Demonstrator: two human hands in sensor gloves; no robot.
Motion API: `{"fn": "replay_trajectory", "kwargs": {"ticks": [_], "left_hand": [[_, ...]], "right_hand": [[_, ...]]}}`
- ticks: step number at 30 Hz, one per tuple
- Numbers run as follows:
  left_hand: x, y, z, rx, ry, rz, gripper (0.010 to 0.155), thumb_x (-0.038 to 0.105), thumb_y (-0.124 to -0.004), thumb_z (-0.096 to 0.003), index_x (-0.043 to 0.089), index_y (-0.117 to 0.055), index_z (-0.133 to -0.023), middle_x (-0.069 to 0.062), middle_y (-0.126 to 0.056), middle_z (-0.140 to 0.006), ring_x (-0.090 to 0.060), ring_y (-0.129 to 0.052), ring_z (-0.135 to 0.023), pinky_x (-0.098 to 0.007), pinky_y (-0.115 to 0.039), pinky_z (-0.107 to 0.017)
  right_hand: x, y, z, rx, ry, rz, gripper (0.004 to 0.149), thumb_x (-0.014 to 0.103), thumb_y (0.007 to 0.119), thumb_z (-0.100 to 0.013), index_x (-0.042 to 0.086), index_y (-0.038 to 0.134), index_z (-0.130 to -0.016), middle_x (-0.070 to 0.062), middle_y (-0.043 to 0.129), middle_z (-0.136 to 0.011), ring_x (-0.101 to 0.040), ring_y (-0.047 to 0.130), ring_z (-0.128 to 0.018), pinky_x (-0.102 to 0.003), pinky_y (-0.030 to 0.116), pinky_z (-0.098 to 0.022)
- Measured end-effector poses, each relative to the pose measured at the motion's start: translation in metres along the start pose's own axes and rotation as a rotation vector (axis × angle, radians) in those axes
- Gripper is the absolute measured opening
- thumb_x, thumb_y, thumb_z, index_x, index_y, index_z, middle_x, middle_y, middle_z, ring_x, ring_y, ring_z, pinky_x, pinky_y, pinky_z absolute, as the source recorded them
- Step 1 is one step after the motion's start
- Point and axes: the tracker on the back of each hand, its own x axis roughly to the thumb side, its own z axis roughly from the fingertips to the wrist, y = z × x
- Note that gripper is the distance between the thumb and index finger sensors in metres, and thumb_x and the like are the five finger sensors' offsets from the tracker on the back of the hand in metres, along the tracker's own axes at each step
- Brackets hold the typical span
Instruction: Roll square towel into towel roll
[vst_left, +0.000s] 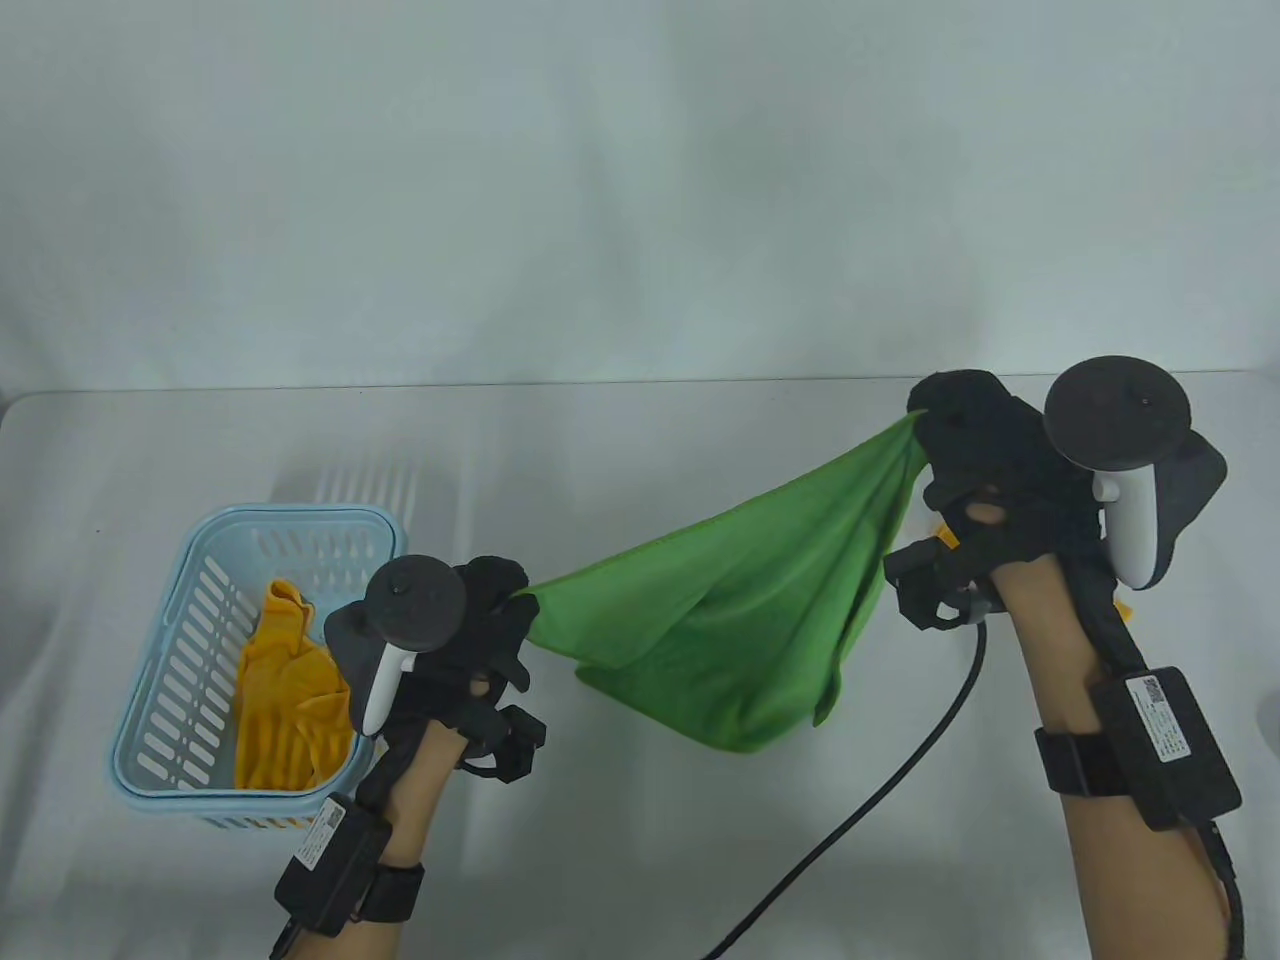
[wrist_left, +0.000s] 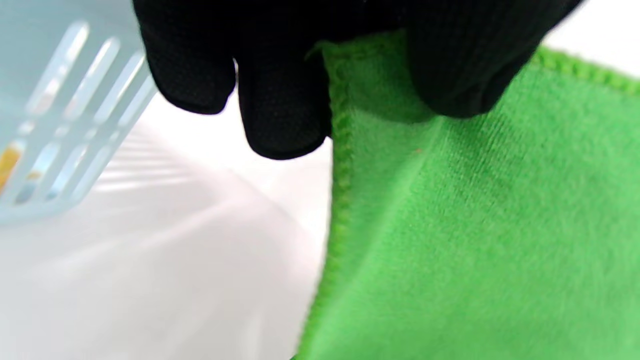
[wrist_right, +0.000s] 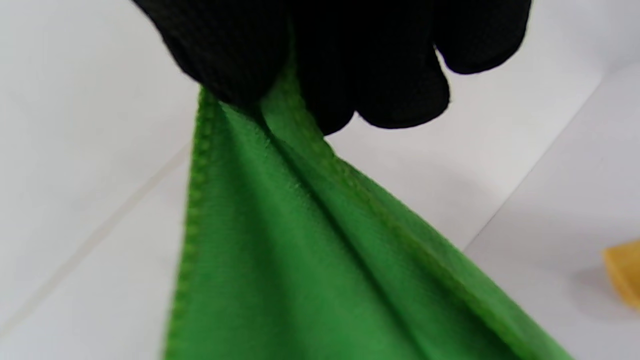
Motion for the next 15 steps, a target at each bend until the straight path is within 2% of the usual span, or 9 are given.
{"fn": "replay_trajectory", "kwargs": {"ticks": [3,8,15], "left_hand": [[0.008,0.022,-0.001,0.042,-0.025,0.008,0.042,0.039,-0.084,-0.0393,0.033,-0.081,-0.081,0.002,-0.081,-0.09,-0.026,-0.093,-0.078,-0.052,-0.073,-0.065],[0.022,0.059,-0.014,0.005,-0.077,0.091,0.042,0.039,-0.083,-0.0399,0.033,-0.08,-0.082,0.002,-0.078,-0.094,-0.026,-0.09,-0.082,-0.053,-0.072,-0.066],[0.049,0.108,-0.023,0.01,-0.136,0.187,0.042,0.039,-0.083,-0.0401,0.034,-0.082,-0.081,0.004,-0.083,-0.093,-0.025,-0.093,-0.082,-0.053,-0.072,-0.066]], "right_hand": [[-0.018,-0.007,-0.003,-0.013,0.022,0.067,0.036,0.034,0.086,-0.036,0.039,0.085,-0.072,0.003,0.094,-0.068,-0.026,0.093,-0.065,-0.054,0.071,-0.059],[-0.039,-0.019,-0.005,-0.006,0.031,0.095,0.036,0.033,0.086,-0.036,0.04,0.087,-0.071,0.004,0.094,-0.077,-0.028,0.092,-0.072,-0.055,0.07,-0.061],[-0.043,-0.04,0.002,0.011,-0.017,-0.047,0.036,0.031,0.085,-0.036,0.038,0.086,-0.071,0.004,0.099,-0.068,-0.027,0.096,-0.068,-0.055,0.072,-0.059]]}}
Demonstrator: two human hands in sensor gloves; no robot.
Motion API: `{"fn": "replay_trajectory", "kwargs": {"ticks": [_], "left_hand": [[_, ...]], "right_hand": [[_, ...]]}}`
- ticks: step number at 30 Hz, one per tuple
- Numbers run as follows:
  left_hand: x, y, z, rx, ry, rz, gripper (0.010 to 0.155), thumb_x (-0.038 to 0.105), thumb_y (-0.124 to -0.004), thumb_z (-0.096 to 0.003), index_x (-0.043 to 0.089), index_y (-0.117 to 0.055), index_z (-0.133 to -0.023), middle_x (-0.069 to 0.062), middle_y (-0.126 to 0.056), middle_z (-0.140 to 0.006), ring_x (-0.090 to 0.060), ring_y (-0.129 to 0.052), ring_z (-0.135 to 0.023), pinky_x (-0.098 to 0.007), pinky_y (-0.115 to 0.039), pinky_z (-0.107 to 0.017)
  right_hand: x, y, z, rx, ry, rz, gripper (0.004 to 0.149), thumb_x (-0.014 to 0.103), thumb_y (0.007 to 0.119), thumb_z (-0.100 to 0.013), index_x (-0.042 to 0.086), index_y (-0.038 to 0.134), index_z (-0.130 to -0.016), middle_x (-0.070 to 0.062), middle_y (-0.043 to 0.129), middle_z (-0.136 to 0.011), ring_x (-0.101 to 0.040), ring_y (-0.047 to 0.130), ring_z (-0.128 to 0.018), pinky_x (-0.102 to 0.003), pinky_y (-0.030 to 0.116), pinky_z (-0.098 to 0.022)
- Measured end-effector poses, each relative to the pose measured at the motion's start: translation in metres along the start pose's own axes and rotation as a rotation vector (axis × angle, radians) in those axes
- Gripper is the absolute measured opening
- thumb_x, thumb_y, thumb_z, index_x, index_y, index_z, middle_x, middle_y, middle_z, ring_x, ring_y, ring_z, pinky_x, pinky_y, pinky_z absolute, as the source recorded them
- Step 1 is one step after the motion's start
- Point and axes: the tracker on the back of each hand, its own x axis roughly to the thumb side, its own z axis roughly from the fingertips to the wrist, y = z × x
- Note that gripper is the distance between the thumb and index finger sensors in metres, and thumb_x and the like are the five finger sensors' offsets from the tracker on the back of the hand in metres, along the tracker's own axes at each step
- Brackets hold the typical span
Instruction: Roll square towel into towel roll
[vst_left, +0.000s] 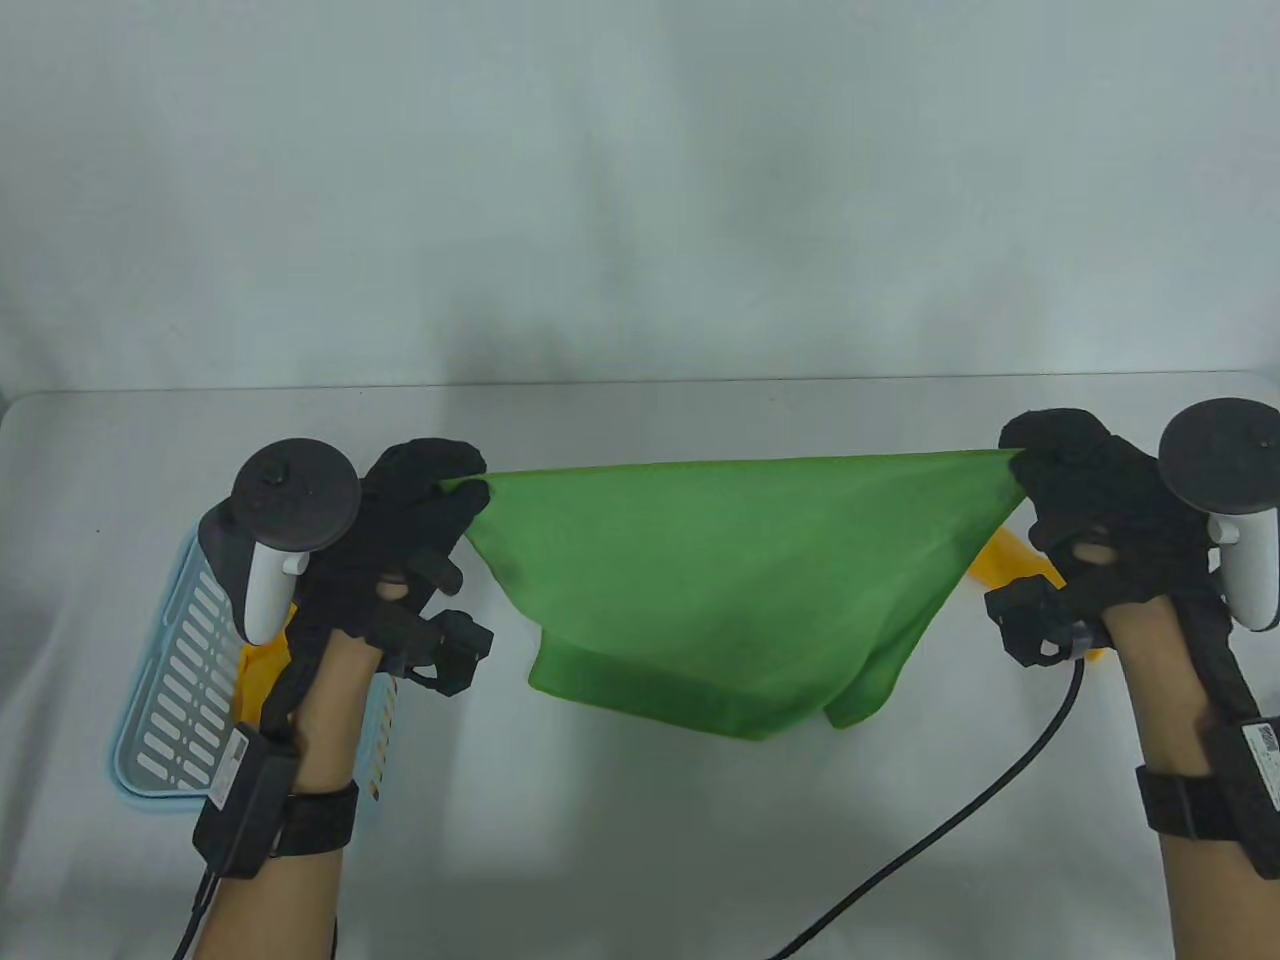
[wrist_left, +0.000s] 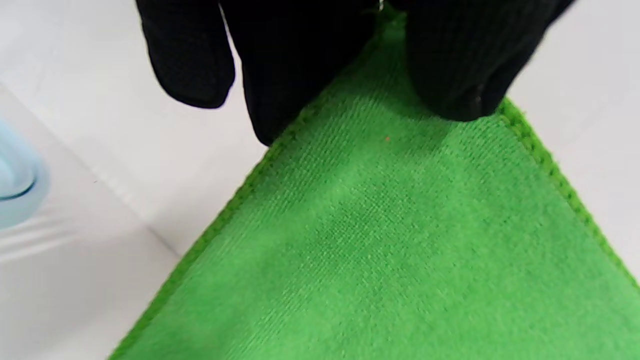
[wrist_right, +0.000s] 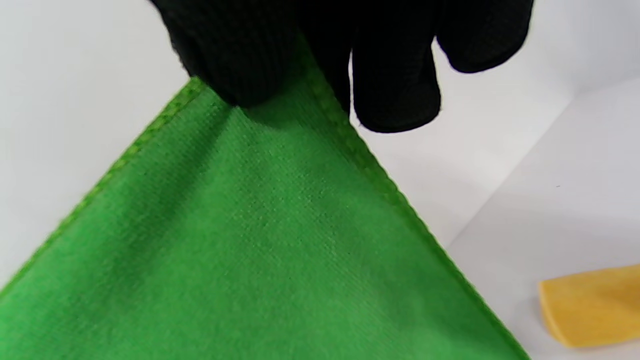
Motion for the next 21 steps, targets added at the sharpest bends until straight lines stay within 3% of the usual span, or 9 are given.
{"fn": "replay_trajectory", "kwargs": {"ticks": [8,14,17,21], "left_hand": [[0.027,0.035,0.013,0.022,-0.077,0.036,0.041,0.039,-0.084,-0.0395,0.035,-0.085,-0.08,0.008,-0.1,-0.075,-0.018,-0.106,-0.065,-0.051,-0.077,-0.063],[0.042,0.054,0.026,0.042,-0.145,0.028,0.041,0.039,-0.084,-0.0399,0.033,-0.086,-0.081,0.009,-0.101,-0.068,-0.017,-0.107,-0.058,-0.05,-0.078,-0.063],[0.043,0.057,0.017,0.055,-0.133,0.002,0.041,0.039,-0.083,-0.0402,0.033,-0.087,-0.081,0.009,-0.101,-0.068,-0.017,-0.107,-0.058,-0.051,-0.077,-0.063],[0.028,0.045,-0.02,0.028,-0.013,-0.043,0.04,0.039,-0.083,-0.0401,0.036,-0.087,-0.08,0.01,-0.1,-0.069,-0.017,-0.105,-0.06,-0.051,-0.077,-0.064]], "right_hand": [[0.017,-0.03,0.023,-0.017,-0.098,-0.067,0.036,0.031,0.085,-0.036,0.038,0.086,-0.072,0.003,0.097,-0.066,-0.026,0.094,-0.066,-0.055,0.071,-0.06],[0.024,-0.044,0.034,-0.037,-0.141,-0.127,0.037,0.03,0.084,-0.037,0.038,0.086,-0.073,0.003,0.096,-0.067,-0.027,0.093,-0.068,-0.055,0.07,-0.06],[0.028,-0.04,0.025,-0.044,-0.129,-0.125,0.037,0.03,0.084,-0.037,0.038,0.086,-0.073,0.004,0.096,-0.067,-0.026,0.093,-0.068,-0.055,0.07,-0.06],[0.027,-0.01,-0.008,-0.046,-0.047,-0.047,0.037,0.031,0.084,-0.037,0.037,0.086,-0.073,0.004,0.096,-0.068,-0.026,0.093,-0.068,-0.054,0.07,-0.06]]}}
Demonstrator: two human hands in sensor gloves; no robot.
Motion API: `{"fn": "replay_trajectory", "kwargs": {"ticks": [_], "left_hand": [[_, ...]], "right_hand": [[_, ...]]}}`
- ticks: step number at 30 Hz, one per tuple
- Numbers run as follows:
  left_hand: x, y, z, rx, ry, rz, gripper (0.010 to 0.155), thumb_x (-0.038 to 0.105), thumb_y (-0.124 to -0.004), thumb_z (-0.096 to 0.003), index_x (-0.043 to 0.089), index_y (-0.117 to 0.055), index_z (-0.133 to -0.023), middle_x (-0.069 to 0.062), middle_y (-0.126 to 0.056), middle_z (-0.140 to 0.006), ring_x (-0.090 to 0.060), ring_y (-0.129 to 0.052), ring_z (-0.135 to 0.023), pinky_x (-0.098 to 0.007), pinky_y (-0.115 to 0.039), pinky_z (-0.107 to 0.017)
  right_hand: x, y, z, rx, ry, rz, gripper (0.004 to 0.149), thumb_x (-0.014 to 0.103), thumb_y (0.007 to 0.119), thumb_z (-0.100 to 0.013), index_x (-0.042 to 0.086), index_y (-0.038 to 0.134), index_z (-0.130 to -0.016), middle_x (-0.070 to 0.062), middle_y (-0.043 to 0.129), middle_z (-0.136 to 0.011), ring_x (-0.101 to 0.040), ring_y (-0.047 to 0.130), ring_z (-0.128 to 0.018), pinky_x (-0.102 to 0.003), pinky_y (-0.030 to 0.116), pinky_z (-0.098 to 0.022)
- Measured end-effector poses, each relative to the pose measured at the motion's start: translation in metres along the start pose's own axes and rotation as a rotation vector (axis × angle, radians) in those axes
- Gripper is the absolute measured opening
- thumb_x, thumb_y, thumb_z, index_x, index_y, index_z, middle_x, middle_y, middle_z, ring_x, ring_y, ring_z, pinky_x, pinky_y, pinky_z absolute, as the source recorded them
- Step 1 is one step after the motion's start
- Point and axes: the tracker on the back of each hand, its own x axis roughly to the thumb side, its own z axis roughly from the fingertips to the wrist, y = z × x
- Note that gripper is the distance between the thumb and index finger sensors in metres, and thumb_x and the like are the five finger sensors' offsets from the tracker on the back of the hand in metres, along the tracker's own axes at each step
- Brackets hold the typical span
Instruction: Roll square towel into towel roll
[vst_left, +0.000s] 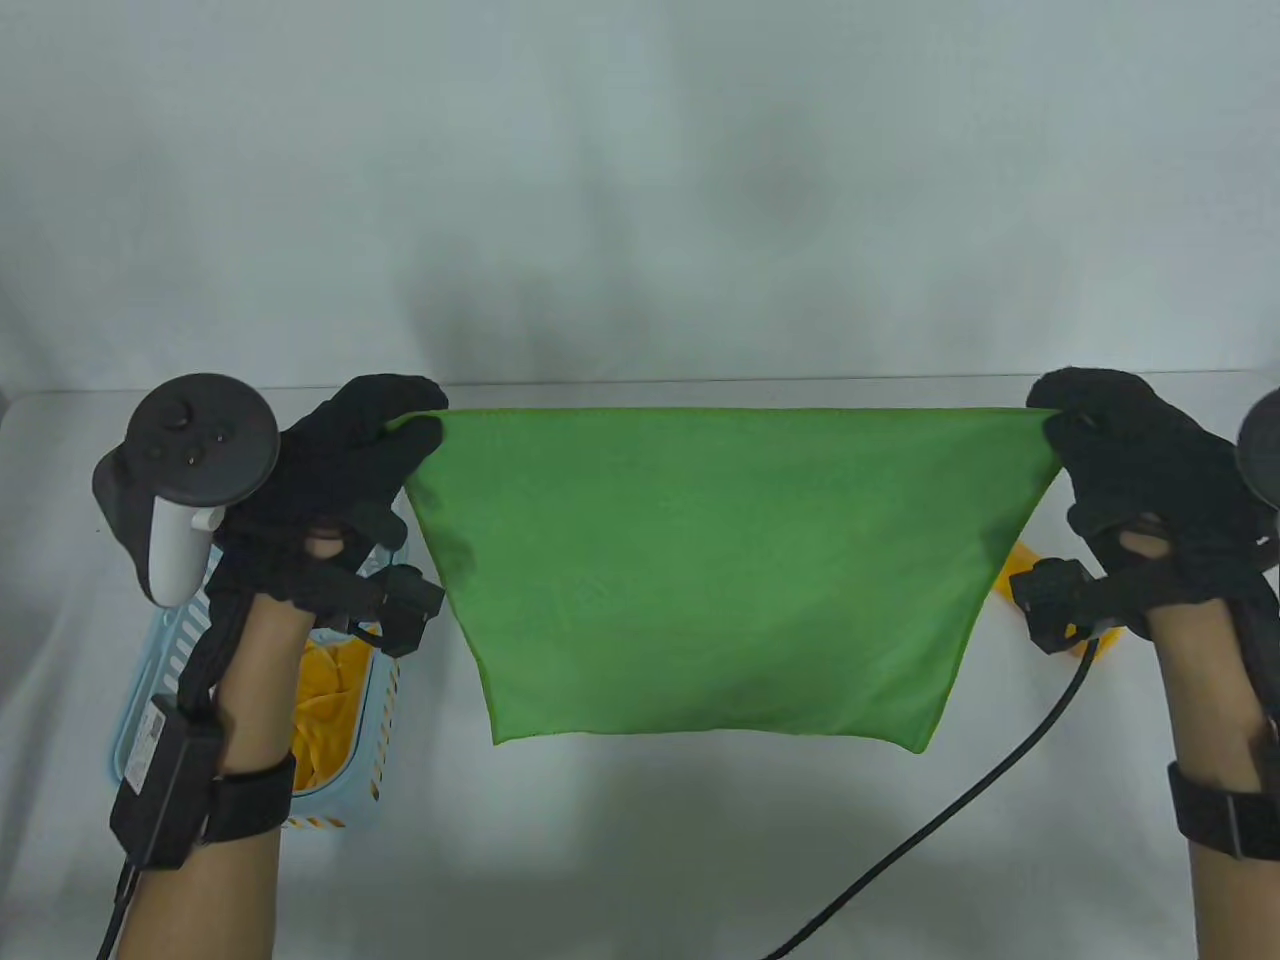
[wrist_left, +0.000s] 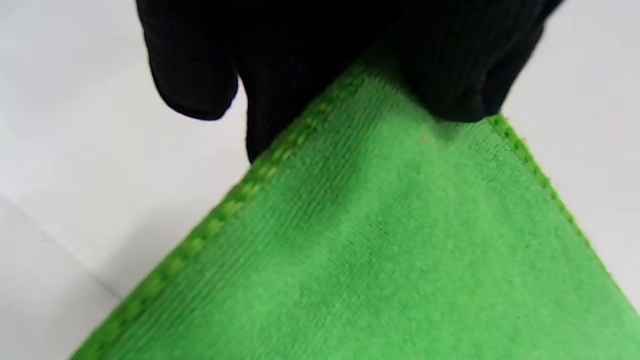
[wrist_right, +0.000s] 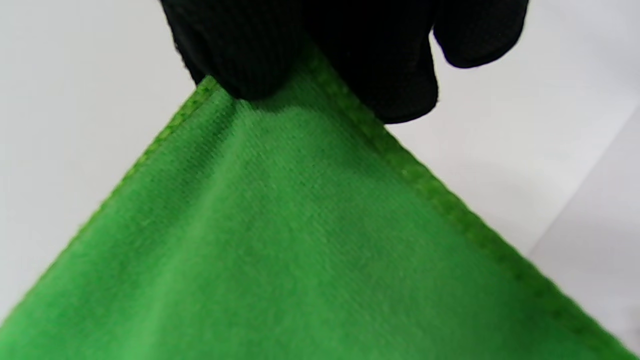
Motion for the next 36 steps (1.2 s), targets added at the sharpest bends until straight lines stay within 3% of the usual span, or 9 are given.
{"fn": "replay_trajectory", "kwargs": {"ticks": [4,7,12,17,23,30,36], "left_hand": [[-0.027,-0.03,-0.043,-0.022,0.151,-0.084,0.04,0.038,-0.082,-0.0397,0.039,-0.087,-0.079,0.01,-0.097,-0.076,-0.018,-0.102,-0.067,-0.051,-0.075,-0.065],[-0.038,-0.045,-0.06,-0.01,0.218,-0.093,0.039,0.038,-0.082,-0.0394,0.04,-0.087,-0.079,0.01,-0.094,-0.081,-0.019,-0.101,-0.071,-0.051,-0.075,-0.066],[-0.013,-0.02,-0.069,0.031,0.147,-0.024,0.04,0.039,-0.082,-0.0397,0.041,-0.086,-0.079,0.01,-0.091,-0.085,-0.019,-0.098,-0.076,-0.052,-0.073,-0.067],[-0.001,-0.006,-0.062,0.008,0.118,-0.044,0.04,0.039,-0.082,-0.0399,0.04,-0.086,-0.08,0.01,-0.091,-0.086,-0.02,-0.097,-0.079,-0.054,-0.071,-0.068],[-0.032,-0.04,-0.046,-0.081,0.178,-0.098,0.04,0.038,-0.082,-0.0397,0.038,-0.086,-0.08,0.009,-0.092,-0.086,-0.021,-0.098,-0.079,-0.054,-0.072,-0.068],[-0.061,-0.063,-0.026,-0.123,0.232,-0.018,0.04,0.038,-0.082,-0.0401,0.037,-0.086,-0.08,0.008,-0.092,-0.086,-0.022,-0.097,-0.079,-0.053,-0.073,-0.067],[-0.08,-0.085,0.002,-0.226,0.231,-0.082,0.04,0.037,-0.082,-0.0398,0.035,-0.087,-0.08,0.006,-0.095,-0.083,-0.022,-0.101,-0.074,-0.051,-0.076,-0.065]], "right_hand": [[-0.016,0.058,-0.039,-0.019,0.118,0.13,0.037,0.032,0.082,-0.037,0.038,0.085,-0.073,0.005,0.095,-0.068,-0.025,0.093,-0.068,-0.054,0.071,-0.06],[-0.02,0.083,-0.059,-0.069,0.181,0.17,0.036,0.033,0.082,-0.037,0.039,0.085,-0.073,0.006,0.094,-0.072,-0.026,0.092,-0.071,-0.054,0.071,-0.06],[-0.004,0.069,-0.075,-0.101,0.223,-0.05,0.036,0.033,0.081,-0.038,0.04,0.083,-0.073,0.006,0.09,-0.079,-0.026,0.089,-0.076,-0.054,0.068,-0.062],[0.004,0.052,-0.072,-0.085,0.185,-0.153,0.037,0.034,0.081,-0.039,0.041,0.082,-0.074,0.007,0.087,-0.084,-0.026,0.086,-0.081,-0.054,0.066,-0.065],[-0.025,0.068,-0.061,-0.011,0.178,0.07,0.036,0.034,0.081,-0.038,0.04,0.083,-0.074,0.007,0.087,-0.086,-0.029,0.085,-0.083,-0.055,0.066,-0.064],[-0.059,0.08,-0.043,0.079,0.192,0.055,0.036,0.033,0.081,-0.038,0.039,0.083,-0.074,0.006,0.087,-0.086,-0.03,0.086,-0.083,-0.056,0.067,-0.064],[-0.101,0.086,-0.015,0.201,0.195,-0.006,0.036,0.032,0.081,-0.038,0.037,0.084,-0.074,0.006,0.091,-0.083,-0.03,0.089,-0.08,-0.056,0.068,-0.062]]}}
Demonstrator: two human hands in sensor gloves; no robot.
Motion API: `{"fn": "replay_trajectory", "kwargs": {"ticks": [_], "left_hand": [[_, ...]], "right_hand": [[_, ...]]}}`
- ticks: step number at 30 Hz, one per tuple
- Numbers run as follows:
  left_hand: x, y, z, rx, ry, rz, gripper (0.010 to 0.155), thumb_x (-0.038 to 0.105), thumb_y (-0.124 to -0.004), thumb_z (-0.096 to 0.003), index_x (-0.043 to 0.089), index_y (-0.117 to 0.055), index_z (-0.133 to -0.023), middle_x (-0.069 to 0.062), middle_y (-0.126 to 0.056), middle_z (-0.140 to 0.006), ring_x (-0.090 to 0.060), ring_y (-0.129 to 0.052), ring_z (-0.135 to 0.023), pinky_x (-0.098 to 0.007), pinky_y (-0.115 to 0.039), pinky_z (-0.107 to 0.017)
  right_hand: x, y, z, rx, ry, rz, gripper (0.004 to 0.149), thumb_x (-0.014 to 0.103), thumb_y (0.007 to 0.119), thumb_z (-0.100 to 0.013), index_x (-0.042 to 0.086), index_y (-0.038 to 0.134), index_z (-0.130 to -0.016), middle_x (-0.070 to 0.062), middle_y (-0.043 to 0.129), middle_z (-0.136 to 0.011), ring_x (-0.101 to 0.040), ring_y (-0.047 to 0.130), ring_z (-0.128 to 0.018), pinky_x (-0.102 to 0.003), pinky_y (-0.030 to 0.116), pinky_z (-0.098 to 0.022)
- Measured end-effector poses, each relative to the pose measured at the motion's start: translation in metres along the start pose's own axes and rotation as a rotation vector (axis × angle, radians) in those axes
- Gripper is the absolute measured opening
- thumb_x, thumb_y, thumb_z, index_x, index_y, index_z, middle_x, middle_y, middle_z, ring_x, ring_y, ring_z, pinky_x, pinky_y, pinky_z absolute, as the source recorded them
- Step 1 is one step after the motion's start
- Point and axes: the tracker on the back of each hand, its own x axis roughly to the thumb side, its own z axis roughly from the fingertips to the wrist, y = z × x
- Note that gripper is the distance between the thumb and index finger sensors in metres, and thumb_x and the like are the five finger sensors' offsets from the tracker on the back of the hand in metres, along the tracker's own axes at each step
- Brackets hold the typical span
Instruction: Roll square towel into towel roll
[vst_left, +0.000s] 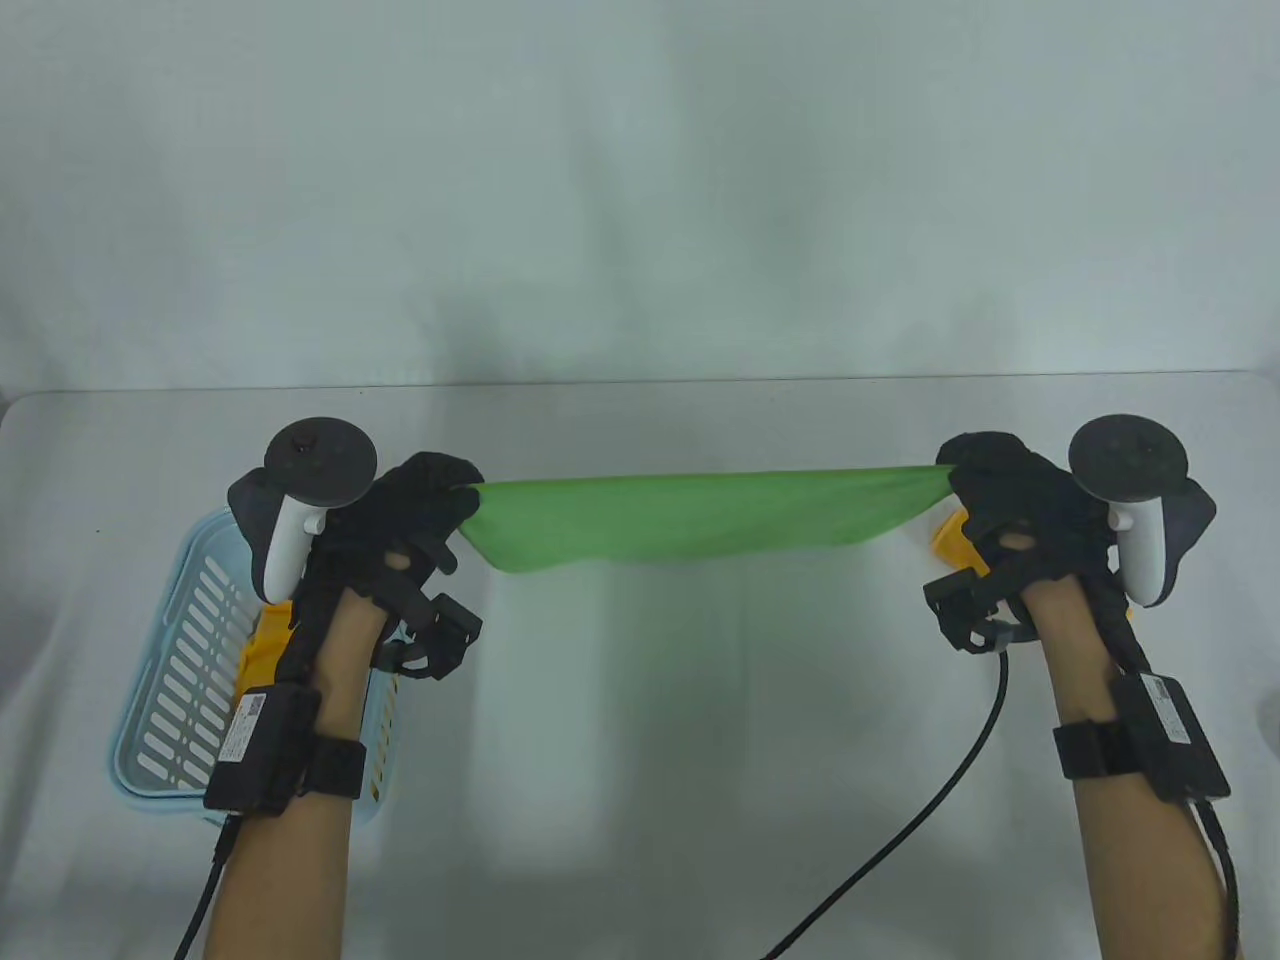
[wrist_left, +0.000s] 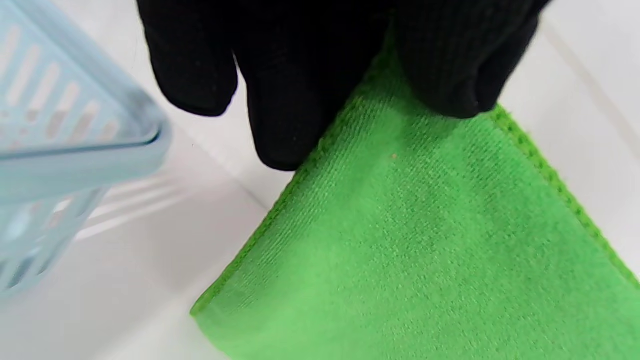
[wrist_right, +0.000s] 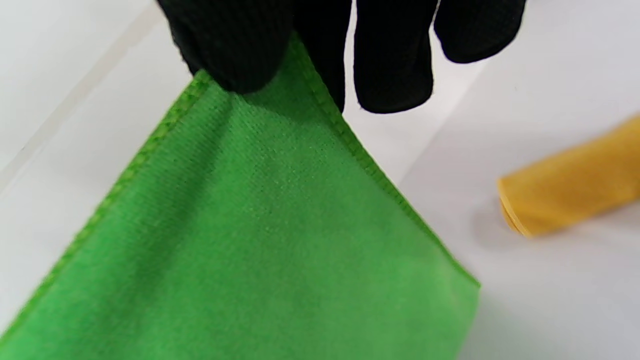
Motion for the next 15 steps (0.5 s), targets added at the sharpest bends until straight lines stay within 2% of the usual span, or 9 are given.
{"fn": "replay_trajectory", "kwargs": {"ticks": [6,10,15], "left_hand": [[-0.015,-0.021,0.029,-0.135,-0.05,-0.101,0.041,0.036,-0.082,-0.0396,0.032,-0.088,-0.08,0.005,-0.1,-0.078,-0.022,-0.105,-0.069,-0.05,-0.079,-0.062],[-0.023,-0.037,0.052,-0.265,-0.112,-0.188,0.041,0.037,-0.082,-0.0398,0.032,-0.087,-0.08,0.005,-0.1,-0.078,-0.022,-0.105,-0.069,-0.05,-0.079,-0.062],[-0.032,-0.051,0.07,-0.359,-0.163,-0.209,0.041,0.037,-0.082,-0.0398,0.033,-0.087,-0.08,0.006,-0.1,-0.08,-0.021,-0.105,-0.071,-0.049,-0.079,-0.062]], "right_hand": [[-0.04,-0.005,0.028,0.156,-0.024,0.002,0.036,0.031,0.082,-0.038,0.035,0.084,-0.074,0.004,0.097,-0.069,-0.029,0.094,-0.071,-0.055,0.07,-0.06],[-0.061,-0.009,0.048,0.26,-0.03,0.057,0.037,0.031,0.082,-0.038,0.034,0.084,-0.074,0.003,0.098,-0.068,-0.029,0.094,-0.069,-0.055,0.07,-0.06],[-0.08,-0.007,0.068,0.358,-0.034,0.129,0.037,0.03,0.082,-0.038,0.034,0.085,-0.074,0.003,0.098,-0.069,-0.03,0.094,-0.071,-0.056,0.07,-0.06]]}}
